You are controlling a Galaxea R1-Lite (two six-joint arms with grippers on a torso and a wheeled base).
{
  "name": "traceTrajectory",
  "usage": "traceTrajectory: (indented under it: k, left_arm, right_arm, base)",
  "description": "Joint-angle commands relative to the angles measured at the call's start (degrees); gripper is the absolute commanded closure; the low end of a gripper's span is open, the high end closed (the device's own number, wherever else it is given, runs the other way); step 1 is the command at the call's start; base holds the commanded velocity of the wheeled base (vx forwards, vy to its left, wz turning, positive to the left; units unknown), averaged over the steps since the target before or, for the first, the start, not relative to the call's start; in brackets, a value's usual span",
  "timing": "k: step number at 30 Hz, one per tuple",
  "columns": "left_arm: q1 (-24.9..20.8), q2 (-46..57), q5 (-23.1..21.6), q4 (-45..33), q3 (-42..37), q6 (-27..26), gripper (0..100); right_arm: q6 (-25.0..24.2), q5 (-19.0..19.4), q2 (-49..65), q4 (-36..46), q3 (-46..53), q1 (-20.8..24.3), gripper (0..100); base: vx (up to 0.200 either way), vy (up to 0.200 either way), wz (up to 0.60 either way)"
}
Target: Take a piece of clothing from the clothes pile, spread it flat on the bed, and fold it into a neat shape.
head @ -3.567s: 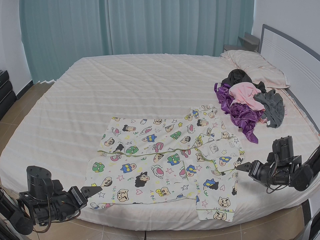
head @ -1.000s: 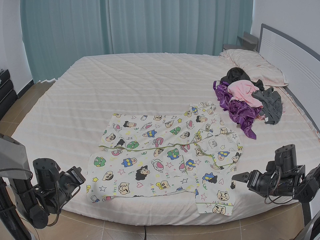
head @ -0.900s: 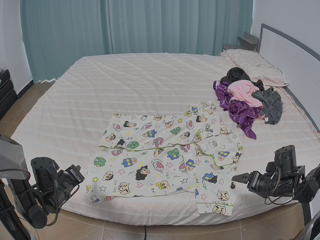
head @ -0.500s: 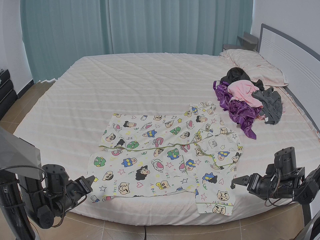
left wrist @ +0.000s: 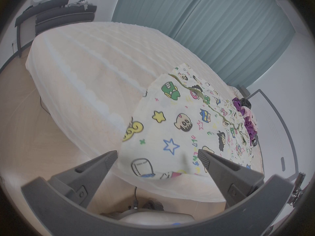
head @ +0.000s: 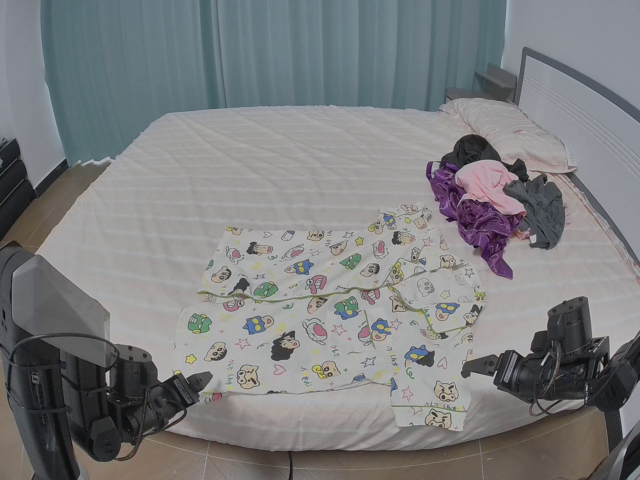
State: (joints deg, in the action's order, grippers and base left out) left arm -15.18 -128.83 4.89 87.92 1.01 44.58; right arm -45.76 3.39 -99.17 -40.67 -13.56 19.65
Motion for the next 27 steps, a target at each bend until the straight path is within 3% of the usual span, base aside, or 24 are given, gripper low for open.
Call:
traceTrajectory:
  k: [1, 10, 18, 27]
  left_arm:
    - [-2.58, -1.6, 0.3, -0.03, -1.01, 1.91, 0]
    - [-3.37, -4.85, 1.0, 0.32, -1.01, 2.26, 0]
    - [-5.04, -6.96, 6.98, 0.32, -1.01, 2.7, 0]
    - [-5.04, -7.05, 7.24, 0.41, -0.13, 2.79, 0]
  right_arm:
    - [0.06, -0.05, -0.06, -0.03, 0.02, 0.04, 0]
    - [0.06, -0.05, -0.15, -0.03, 0.11, 0.04, 0]
    - [0.06, -0.05, -0.32, -1.96, 0.9, 0.04, 0]
    - [0.15, -0.22, -0.5, -2.75, 1.25, 0.48, 0]
  base:
    - [0.0, 0.0, 0.0]
    - [0.0, 0.0, 0.0]
    - [0.0, 0.0, 0.0]
    - [0.0, 0.0, 0.0]
